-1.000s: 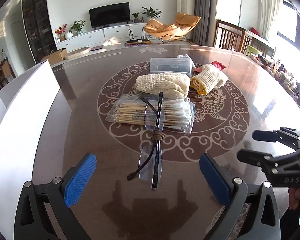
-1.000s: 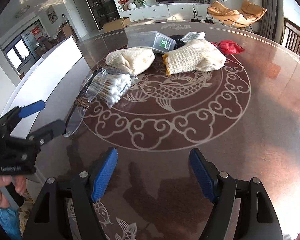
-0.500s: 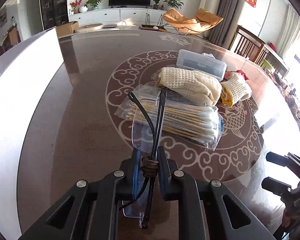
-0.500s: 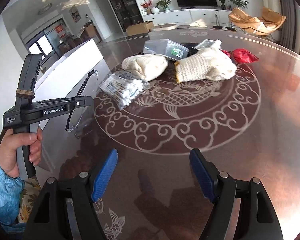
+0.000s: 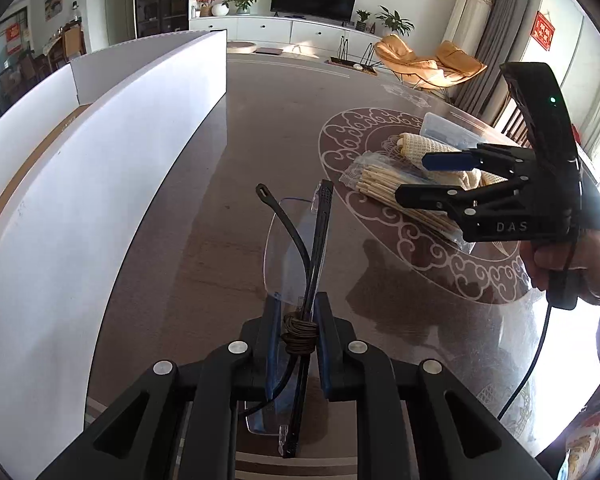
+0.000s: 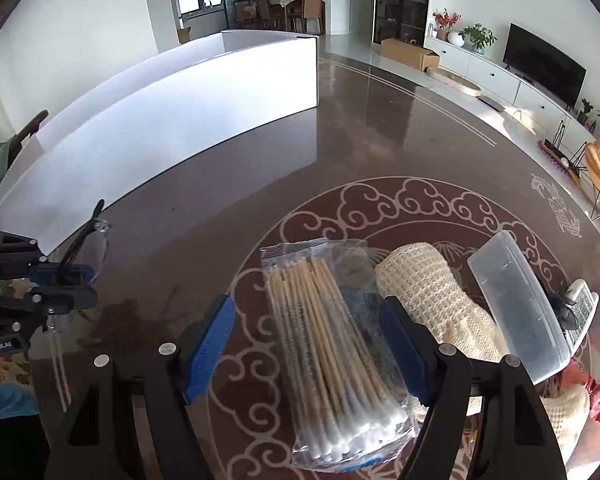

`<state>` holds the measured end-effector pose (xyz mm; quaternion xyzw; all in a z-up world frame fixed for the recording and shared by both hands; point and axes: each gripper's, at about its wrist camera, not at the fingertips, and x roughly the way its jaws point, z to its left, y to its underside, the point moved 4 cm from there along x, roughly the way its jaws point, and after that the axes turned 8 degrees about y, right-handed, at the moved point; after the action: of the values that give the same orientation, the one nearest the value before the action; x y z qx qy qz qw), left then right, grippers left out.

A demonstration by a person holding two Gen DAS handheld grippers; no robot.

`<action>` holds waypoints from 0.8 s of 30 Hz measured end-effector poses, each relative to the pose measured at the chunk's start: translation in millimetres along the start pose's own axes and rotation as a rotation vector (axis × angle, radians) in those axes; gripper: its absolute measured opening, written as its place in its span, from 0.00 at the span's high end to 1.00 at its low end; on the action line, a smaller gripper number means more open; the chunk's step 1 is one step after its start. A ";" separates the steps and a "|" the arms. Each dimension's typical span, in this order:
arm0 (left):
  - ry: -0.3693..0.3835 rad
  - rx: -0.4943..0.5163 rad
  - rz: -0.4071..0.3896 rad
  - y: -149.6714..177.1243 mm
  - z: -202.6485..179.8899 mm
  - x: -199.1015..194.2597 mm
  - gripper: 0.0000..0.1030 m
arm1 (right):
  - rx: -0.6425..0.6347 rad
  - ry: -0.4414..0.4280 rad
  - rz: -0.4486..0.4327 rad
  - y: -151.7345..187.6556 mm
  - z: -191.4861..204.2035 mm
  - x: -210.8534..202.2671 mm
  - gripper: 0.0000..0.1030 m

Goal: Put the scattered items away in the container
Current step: 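Close the left tool on the corded eyeglasses while the right tool grasps the swab bag, then carry the eyeglasses and swab bag toward the cardboard box with both tools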

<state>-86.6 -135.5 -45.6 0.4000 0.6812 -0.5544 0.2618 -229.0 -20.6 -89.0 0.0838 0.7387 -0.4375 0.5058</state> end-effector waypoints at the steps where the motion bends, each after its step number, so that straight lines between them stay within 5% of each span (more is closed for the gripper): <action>1: 0.001 -0.001 0.005 1.2 0.5 1.8 0.85 | -0.010 0.005 0.015 0.2 -0.9 4.4 0.26; 7: 0.025 -0.015 0.012 4.4 -4.2 13.1 0.85 | -0.056 0.017 0.081 18.3 -1.3 12.5 0.31; 11: 0.034 -0.001 0.016 9.8 -16.0 16.1 0.85 | 0.036 0.031 0.089 39.8 -2.9 -4.7 0.52; 17: 0.026 0.054 0.006 15.6 -39.3 20.5 0.84 | 0.323 0.111 0.064 124.2 -14.7 -65.8 0.51; 24: 0.004 0.103 -0.016 10.1 -51.5 34.0 0.79 | 0.245 0.190 0.019 145.6 -23.5 -75.4 0.35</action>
<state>-92.2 -76.5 -65.6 0.4089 0.6553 -0.5900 0.2351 -126.6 108.4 -106.4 0.1928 0.7237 -0.5096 0.4236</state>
